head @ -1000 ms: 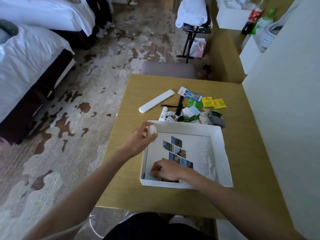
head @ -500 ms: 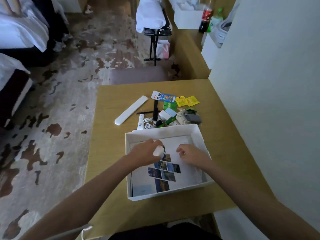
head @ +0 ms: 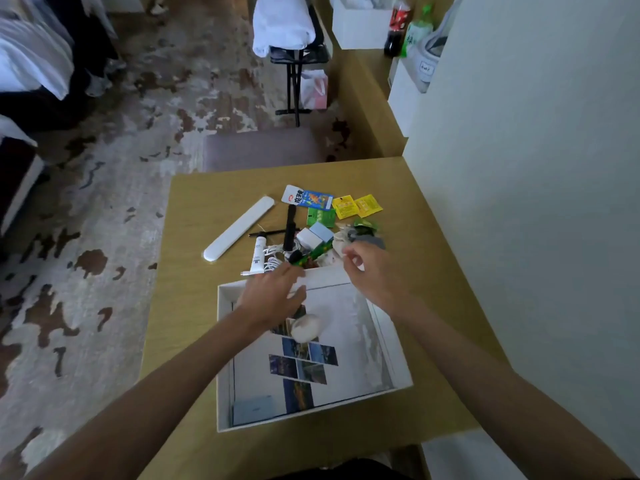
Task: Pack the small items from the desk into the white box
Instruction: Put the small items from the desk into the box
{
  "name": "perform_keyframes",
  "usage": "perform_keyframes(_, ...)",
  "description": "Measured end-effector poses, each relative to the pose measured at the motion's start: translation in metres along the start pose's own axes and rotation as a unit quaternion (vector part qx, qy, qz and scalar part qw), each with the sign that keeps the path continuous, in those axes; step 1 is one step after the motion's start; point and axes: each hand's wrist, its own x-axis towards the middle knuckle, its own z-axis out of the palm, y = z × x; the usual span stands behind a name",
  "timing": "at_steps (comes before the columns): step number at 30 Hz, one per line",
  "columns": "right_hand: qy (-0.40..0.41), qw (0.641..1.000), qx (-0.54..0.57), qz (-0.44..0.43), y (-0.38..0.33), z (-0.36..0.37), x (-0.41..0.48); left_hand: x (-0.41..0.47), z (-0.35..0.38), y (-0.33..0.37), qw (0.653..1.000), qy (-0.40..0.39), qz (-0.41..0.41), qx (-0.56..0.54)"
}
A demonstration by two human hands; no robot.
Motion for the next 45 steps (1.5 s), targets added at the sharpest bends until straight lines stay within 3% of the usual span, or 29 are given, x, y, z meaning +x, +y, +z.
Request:
perform_keyframes(2,-0.044,0.998,0.029,0.044,0.007,0.001,0.023,0.013,-0.018,-0.003,0.998,0.059,-0.023,0.001)
perform_keyframes(4,-0.083,0.993,0.043,0.073,0.015,0.007,0.047,0.03,-0.028,-0.008,0.996,0.065,-0.061,0.008)
perform_keyframes(9,-0.151,0.979,-0.005,0.137,0.037,0.029,0.096,0.082,-0.02,-0.022,0.991,-0.073,-0.11,0.018)
perform_keyframes(14,-0.2,0.969,-0.097,0.106,0.053,0.054,0.124,0.126,0.011,-0.03,0.976,-0.15,-0.132,0.087)
perform_keyframes(18,-0.247,0.953,-0.156,0.084,0.062,0.076,0.142,0.155,0.033,-0.033,0.976,-0.148,-0.095,0.128)
perform_keyframes(26,-0.356,0.92,-0.151,0.058,0.081,0.098,0.165,0.187,0.069,-0.055,0.978,-0.151,-0.035,0.141)
perform_keyframes(31,-0.314,0.934,-0.17,-0.013,0.088,0.1,0.173,0.198,0.075,-0.07,0.977,-0.145,-0.002,0.156)
perform_keyframes(37,-0.263,0.96,-0.094,0.017,0.096,0.086,0.176,0.193,0.059,-0.072,0.986,-0.052,0.052,0.147)
perform_keyframes(42,-0.188,0.961,0.141,0.147,0.087,0.057,0.171,0.158,0.027,-0.059,0.998,0.055,-0.034,0.005)
perform_keyframes(45,-0.138,0.936,0.264,0.189,0.073,0.04,0.164,0.129,0.0,-0.044,0.971,0.116,-0.165,-0.124)
